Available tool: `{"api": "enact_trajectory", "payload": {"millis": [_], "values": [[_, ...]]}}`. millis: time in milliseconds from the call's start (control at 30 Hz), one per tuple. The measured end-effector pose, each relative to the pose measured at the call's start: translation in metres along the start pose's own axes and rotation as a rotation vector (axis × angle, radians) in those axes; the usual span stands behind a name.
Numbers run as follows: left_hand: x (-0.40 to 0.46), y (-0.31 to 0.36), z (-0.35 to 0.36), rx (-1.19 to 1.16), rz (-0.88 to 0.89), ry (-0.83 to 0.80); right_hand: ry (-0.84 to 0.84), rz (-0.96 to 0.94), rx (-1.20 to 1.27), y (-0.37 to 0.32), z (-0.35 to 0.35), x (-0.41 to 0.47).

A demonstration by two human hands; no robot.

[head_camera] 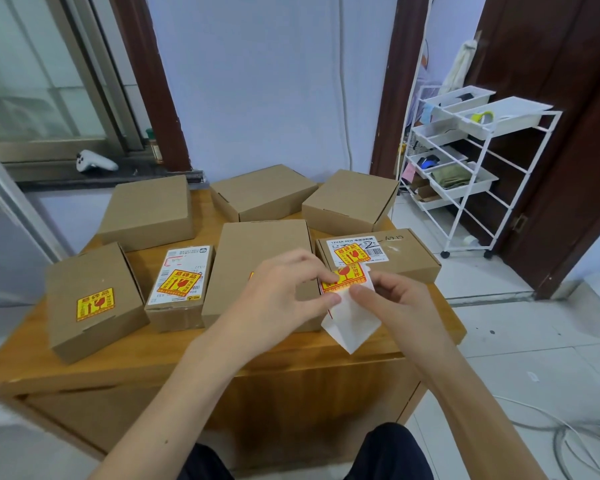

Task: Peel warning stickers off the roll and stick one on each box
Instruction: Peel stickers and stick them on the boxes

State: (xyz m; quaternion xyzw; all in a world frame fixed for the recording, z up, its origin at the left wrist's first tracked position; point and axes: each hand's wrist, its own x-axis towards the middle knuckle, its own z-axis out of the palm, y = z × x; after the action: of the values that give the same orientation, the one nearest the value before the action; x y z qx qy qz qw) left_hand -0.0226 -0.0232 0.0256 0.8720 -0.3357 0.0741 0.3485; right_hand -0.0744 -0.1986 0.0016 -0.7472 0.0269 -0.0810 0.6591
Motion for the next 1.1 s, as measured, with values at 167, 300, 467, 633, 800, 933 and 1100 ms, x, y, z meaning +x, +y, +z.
{"api": "enact_trajectory", "payload": {"millis": [167, 300, 467, 633, 800, 933, 1100], "values": [[-0.001, 0.001, -0.001, 0.061, 0.037, -0.006, -0.025, -0.006, -0.048, -0.001, -0.003, -0.001], [-0.001, -0.002, -0.006, 0.085, 0.085, -0.021, -0.055, -0.012, -0.056, 0.000, -0.002, 0.000], [-0.003, -0.008, -0.014, 0.056, 0.051, -0.055, -0.101, -0.025, -0.058, 0.002, 0.003, 0.002], [-0.004, -0.010, -0.016, -0.053, -0.004, -0.075, -0.125, -0.033, -0.066, 0.002, 0.005, 0.003], [-0.004, -0.010, -0.017, -0.085, -0.024, -0.040, -0.128, -0.030, -0.096, 0.001, 0.005, 0.004], [-0.005, -0.010, -0.017, -0.093, -0.030, -0.021, -0.115, -0.027, -0.103, 0.000, 0.006, 0.004], [-0.009, -0.011, -0.016, -0.128, -0.029, 0.090, -0.111, -0.035, -0.096, -0.004, 0.010, 0.005]]}}
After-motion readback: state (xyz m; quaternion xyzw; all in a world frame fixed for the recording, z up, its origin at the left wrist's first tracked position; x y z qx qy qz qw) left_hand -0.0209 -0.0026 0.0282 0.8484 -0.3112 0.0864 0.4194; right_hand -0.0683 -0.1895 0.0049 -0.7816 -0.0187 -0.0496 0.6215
